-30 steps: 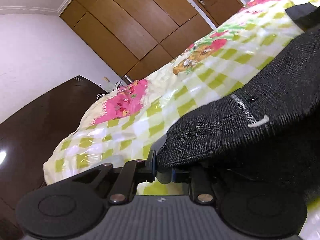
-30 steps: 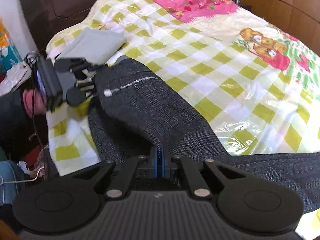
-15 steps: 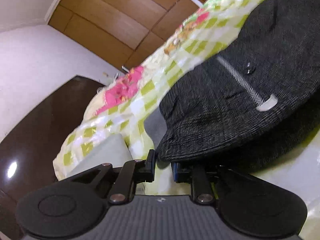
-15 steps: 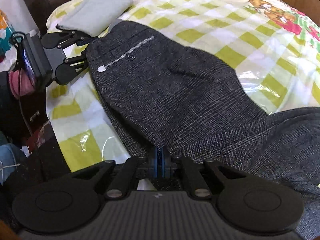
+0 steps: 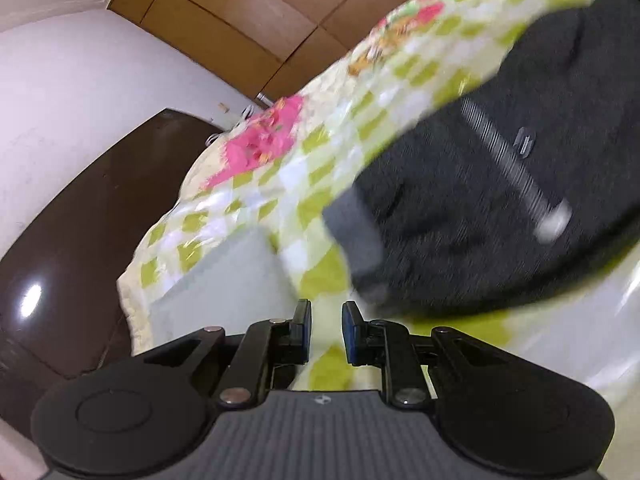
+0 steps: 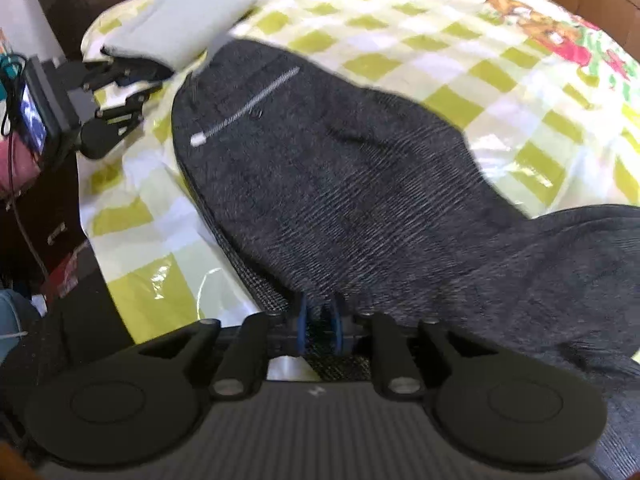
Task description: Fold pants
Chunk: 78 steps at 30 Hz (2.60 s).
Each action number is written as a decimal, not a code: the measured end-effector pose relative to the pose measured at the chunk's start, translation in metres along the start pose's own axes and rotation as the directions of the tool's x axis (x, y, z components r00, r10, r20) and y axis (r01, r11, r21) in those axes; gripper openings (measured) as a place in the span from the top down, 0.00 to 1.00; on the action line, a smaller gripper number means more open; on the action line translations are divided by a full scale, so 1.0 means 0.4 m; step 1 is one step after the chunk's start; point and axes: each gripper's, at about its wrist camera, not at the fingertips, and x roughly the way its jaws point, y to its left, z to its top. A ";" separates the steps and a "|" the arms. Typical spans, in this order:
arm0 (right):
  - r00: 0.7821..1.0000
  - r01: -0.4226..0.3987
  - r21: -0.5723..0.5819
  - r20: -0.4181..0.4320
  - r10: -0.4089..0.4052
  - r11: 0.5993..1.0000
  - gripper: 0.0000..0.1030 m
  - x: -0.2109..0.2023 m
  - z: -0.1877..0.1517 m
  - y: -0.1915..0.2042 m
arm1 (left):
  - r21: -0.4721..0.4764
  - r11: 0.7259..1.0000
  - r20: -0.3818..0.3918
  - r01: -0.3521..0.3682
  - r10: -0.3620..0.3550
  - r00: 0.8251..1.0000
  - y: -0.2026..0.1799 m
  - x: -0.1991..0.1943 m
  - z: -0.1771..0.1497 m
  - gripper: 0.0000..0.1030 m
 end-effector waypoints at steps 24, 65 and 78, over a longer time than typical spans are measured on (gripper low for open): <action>0.899 0.231 -0.794 -0.047 -0.435 0.563 0.69 0.114 0.124 -0.571 | 0.003 0.638 0.225 0.770 -0.750 0.622 -0.369 -0.017 0.489 0.60; 0.858 0.045 -0.963 -0.099 -0.504 0.265 0.98 0.196 0.097 -0.476 | -0.047 0.618 0.299 0.785 -0.741 0.601 -0.366 -0.066 0.440 0.61; 0.770 0.509 -0.576 -0.029 -0.638 0.640 0.99 -0.224 -0.147 -0.364 | 0.112 0.610 0.284 0.784 -0.776 0.563 -0.465 -0.221 0.475 0.61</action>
